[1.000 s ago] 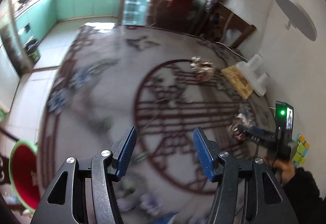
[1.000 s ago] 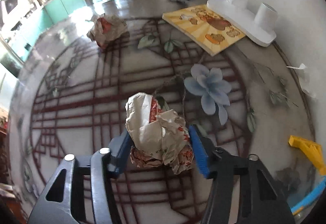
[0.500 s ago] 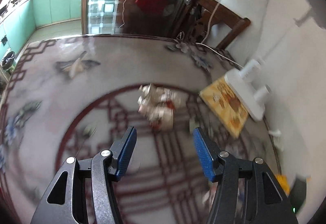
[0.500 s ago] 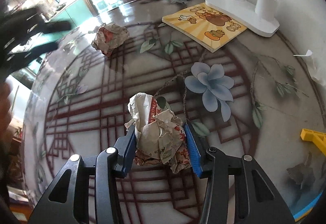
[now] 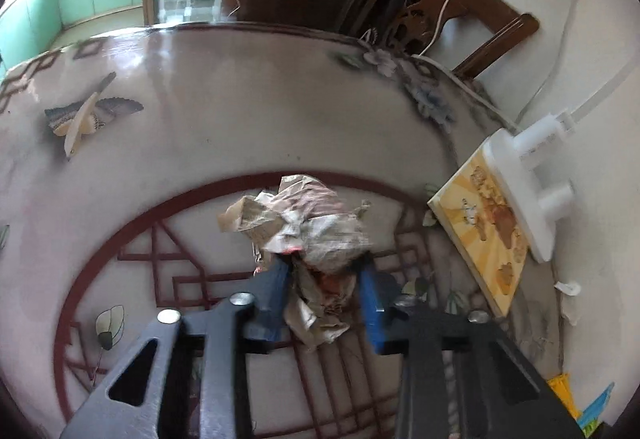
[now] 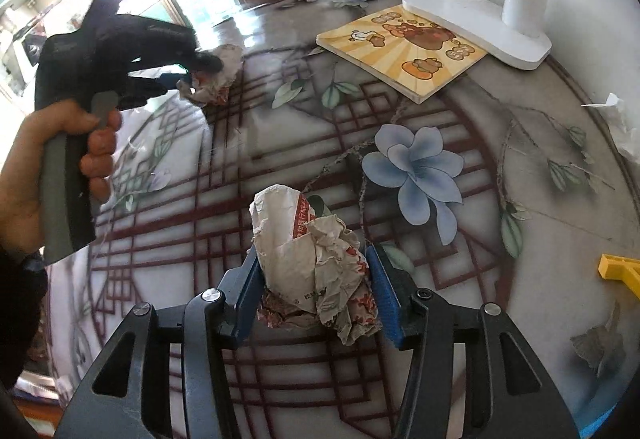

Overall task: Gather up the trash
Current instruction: 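Grasp the crumpled printed paper with the right tool while the left tool grasps crumpled newspaper, then carry the crumpled papers over the red bucket with both tools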

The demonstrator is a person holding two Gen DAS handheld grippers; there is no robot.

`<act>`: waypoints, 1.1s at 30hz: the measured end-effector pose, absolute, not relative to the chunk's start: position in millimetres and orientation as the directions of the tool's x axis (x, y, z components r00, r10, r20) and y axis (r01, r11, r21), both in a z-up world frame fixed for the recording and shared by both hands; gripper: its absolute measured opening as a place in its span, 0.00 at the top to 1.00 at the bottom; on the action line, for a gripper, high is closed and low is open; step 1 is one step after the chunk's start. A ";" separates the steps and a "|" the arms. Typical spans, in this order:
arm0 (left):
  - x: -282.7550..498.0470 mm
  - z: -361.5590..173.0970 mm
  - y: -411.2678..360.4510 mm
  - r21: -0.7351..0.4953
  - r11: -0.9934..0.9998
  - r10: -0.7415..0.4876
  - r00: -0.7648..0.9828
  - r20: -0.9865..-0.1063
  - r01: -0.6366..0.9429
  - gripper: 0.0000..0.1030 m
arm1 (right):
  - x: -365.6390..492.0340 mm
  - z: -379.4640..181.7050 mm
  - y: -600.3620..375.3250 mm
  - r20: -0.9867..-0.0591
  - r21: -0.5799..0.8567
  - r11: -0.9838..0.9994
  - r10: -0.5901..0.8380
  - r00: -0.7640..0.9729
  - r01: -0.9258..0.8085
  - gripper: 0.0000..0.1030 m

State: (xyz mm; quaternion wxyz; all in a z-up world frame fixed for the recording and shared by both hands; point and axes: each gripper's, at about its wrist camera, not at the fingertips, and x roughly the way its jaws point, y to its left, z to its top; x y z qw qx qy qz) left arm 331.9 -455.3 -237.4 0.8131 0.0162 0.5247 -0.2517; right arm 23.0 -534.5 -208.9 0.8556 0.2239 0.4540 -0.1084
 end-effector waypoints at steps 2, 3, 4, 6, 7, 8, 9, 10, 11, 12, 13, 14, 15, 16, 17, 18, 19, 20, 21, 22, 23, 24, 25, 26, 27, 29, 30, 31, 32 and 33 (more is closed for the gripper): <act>325.1 -228.7 -448.8 -0.213 0.868 -0.386 0.339 -0.858 0.448 0.76 | 23.5 -205.4 -532.1 -0.827 0.271 0.880 0.006 0.562 0.389 0.52; 320.5 -223.1 -445.0 -0.205 0.864 -0.387 0.347 -0.854 0.459 0.77 | 23.8 -203.5 -530.5 -0.827 0.266 0.883 0.002 0.562 0.388 0.52; 313.0 -215.5 -438.5 -0.192 0.860 -0.388 0.361 -0.848 0.473 0.77 | 24.0 -200.5 -527.8 -0.827 0.260 0.886 -0.001 0.562 0.385 0.52; 295.5 -200.6 -424.5 -0.143 0.855 -0.369 0.390 -0.844 0.498 0.77 | 22.2 -193.3 -521.0 -0.824 0.254 0.892 -0.004 0.566 0.375 0.52; 286.9 -195.0 -417.2 -0.121 0.853 -0.355 0.396 -0.847 0.507 0.77 | 21.5 -189.1 -516.5 -0.822 0.251 0.896 -0.003 0.569 0.367 0.52; 275.7 -189.7 -407.1 -0.106 0.850 -0.348 0.400 -0.848 0.516 0.77 | 20.8 -184.3 -510.5 -0.821 0.245 0.902 -0.002 0.571 0.356 0.52; 267.6 -186.1 -398.6 -0.103 0.848 -0.349 0.402 -0.847 0.520 0.77 | 19.9 -180.4 -504.3 -0.820 0.240 0.907 -0.002 0.573 0.347 0.52; 256.2 -181.9 -386.4 -0.099 0.846 -0.348 0.403 -0.846 0.524 0.77 | 19.1 -176.9 -498.4 -0.819 0.237 0.910 -0.001 0.574 0.339 0.52; 242.5 -177.8 -372.8 -0.087 0.845 -0.341 0.407 -0.848 0.527 0.77 | 17.8 -173.2 -492.3 -0.817 0.234 0.914 0.001 0.576 0.331 0.52; 230.9 -174.4 -360.6 -0.078 0.847 -0.334 0.411 -0.848 0.526 0.77 | 16.3 -169.5 -485.0 -0.817 0.229 0.919 0.002 0.577 0.321 0.52; 220.5 -171.7 -349.5 -0.074 0.850 -0.329 0.414 -0.849 0.522 0.77 | 15.1 -166.8 -478.7 -0.817 0.225 0.922 0.004 0.576 0.314 0.52; 209.1 -168.8 -336.7 -0.075 0.854 -0.325 0.416 -0.849 0.515 0.77 | 13.2 -164.0 -471.4 -0.818 0.222 0.926 0.006 0.575 0.306 0.52; 198.2 -166.4 -324.4 -0.079 0.858 -0.325 0.417 -0.849 0.507 0.77 | 11.9 -162.0 -465.6 -0.818 0.220 0.928 0.008 0.575 0.301 0.52; 186.9 -164.2 -310.6 -0.082 0.862 -0.324 0.419 -0.848 0.500 0.77 | 9.3 -159.4 -455.9 -0.820 0.217 0.931 0.012 0.573 0.292 0.52; 173.6 -161.1 -294.2 -0.084 0.868 -0.320 0.425 -0.847 0.489 0.77 | 7.1 -157.8 -448.4 -0.821 0.216 0.934 0.017 0.571 0.283 0.52; 163.3 -159.5 -283.0 -0.085 0.874 -0.318 0.430 -0.845 0.479 0.77 | 5.3 -156.6 -441.2 -0.822 0.214 0.937 0.021 0.569 0.275 0.52; 154.4 -157.8 -271.9 -0.087 0.879 -0.316 0.434 -0.844 0.469 0.77 | 1.8 -154.5 -429.7 -0.824 0.211 0.942 0.026 0.566 0.263 0.52; 144.7 -155.8 -258.9 -0.092 0.885 -0.313 0.439 -0.842 0.456 0.77 | -0.1 -152.9 -422.3 -0.824 0.209 0.944 0.031 0.565 0.254 0.52; 134.9 -153.8 -245.5 -0.098 0.893 -0.311 0.444 -0.840 0.440 0.77 | -2.3 -150.6 -412.6 -0.824 0.207 0.948 0.036 0.565 0.242 0.52; 128.2 -152.1 -235.5 -0.102 0.897 -0.310 0.448 -0.838 0.429 0.76 | -4.0 -148.8 -405.5 -0.816 0.214 0.952 0.050 0.576 0.219 0.52; 120.8 -150.6 -223.8 -0.104 0.903 -0.305 0.454 -0.837 0.416 0.76 | -5.9 -146.5 -396.6 -0.814 0.212 0.955 0.055 0.578 0.208 0.52; 114.9 -149.7 -215.1 -0.105 0.908 -0.301 0.458 -0.836 0.406 0.76 | -7.0 -144.9 -389.9 -0.813 0.210 0.957 0.058 0.580 0.199 0.52; 107.5 -148.3 -203.3 -0.108 0.913 -0.298 0.461 -0.836 0.394 0.76 | -8.3 -142.7 -380.7 -0.811 0.206 0.960 0.060 0.582 0.188 0.52; 100.5 -146.8 -191.8 -0.113 0.917 -0.297 0.465 -0.834 0.383 0.76 | -9.6 -140.9 -373.6 -0.810 0.203 0.963 0.062 0.584 0.179 0.52; 96.4 -145.9 -184.6 -0.116 0.920 -0.295 0.467 -0.833 0.375 0.76 | -10.1 -139.6 -367.0 -0.808 0.202 0.964 0.065 0.586 0.171 0.52; 86.2 -142.4 -164.6 -0.123 0.927 -0.292 0.477 -0.829 0.355 0.76 | -11.1 -135.9 -350.4 -0.802 0.196 0.969 0.069 0.593 0.152 0.52; 81.2 -140.3 -153.9 -0.124 0.930 -0.290 0.482 -0.827 0.346 0.76 | -11.6 -134.3 -342.8 -0.801 0.193 0.971 0.071 0.595 0.143 0.52; 77.5 -137.6 -143.4 -0.125 0.934 -0.286 0.489 -0.824 0.336 0.76 | -11.7 -132.9 -335.4 -0.799 0.190 0.972 0.074 0.597 0.134 0.52; 72.8 -135.0 -131.5 -0.127 0.937 -0.284 0.496 -0.821 0.326 0.76 | -11.8 -131.3 -327.7 -0.797 0.187 0.974 0.076 0.599 0.125 0.52; 70.8 -133.2 -124.6 -0.127 0.939 -0.281 0.500 -0.819 0.319 0.76 | -11.9 -129.6 -319.0 -0.795 0.183 0.977 0.079 0.602 0.114 0.52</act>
